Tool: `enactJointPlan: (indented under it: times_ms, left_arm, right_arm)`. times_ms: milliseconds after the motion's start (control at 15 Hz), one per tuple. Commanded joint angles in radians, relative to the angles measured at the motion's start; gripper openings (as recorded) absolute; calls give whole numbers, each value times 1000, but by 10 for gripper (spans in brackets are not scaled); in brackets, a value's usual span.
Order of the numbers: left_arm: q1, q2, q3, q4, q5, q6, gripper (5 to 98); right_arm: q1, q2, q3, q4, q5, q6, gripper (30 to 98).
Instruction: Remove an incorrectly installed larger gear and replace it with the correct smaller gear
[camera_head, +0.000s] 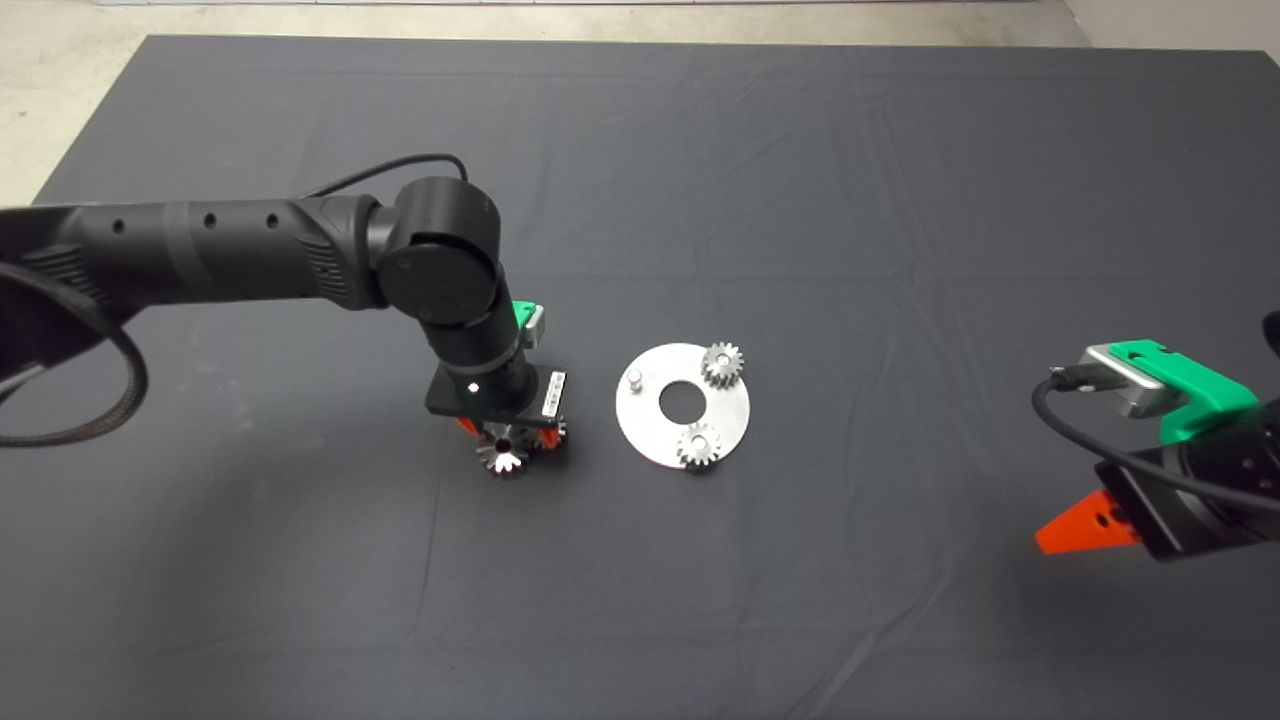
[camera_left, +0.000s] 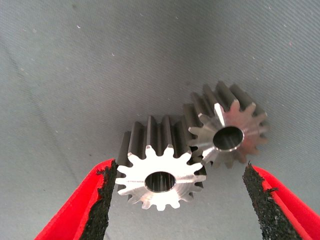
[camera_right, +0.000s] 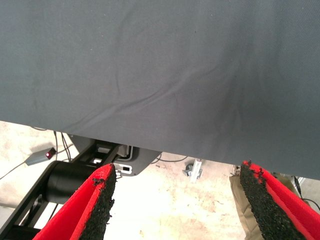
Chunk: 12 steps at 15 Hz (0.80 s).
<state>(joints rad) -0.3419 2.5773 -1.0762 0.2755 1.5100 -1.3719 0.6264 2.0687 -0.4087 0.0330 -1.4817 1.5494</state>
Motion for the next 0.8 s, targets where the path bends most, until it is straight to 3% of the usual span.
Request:
enactJointPlan:
  times_ms: [0, 333, 400, 600, 733]
  left_arm:
    - [-20, 8, 6, -12, -17, -4, 636]
    - [-20, -7, 0, -9, -11, -3, 636]
    - [-20, -31, 10, -9, -9, -3, 636]
    - [-17, -179, 67, -7, -4, 11, 636]
    - [-16, -184, 70, -10, -4, 22, 636]
  right_arm:
    - [16, -2, 2, -25, 2, -3, 660]
    - [17, -6, 2, -25, 1, -3, 660]
    - [17, -5, 2, -25, 1, -3, 660]
    - [18, 1, 2, -25, 3, -3, 660]
    - [17, 5, 2, -25, 3, -3, 660]
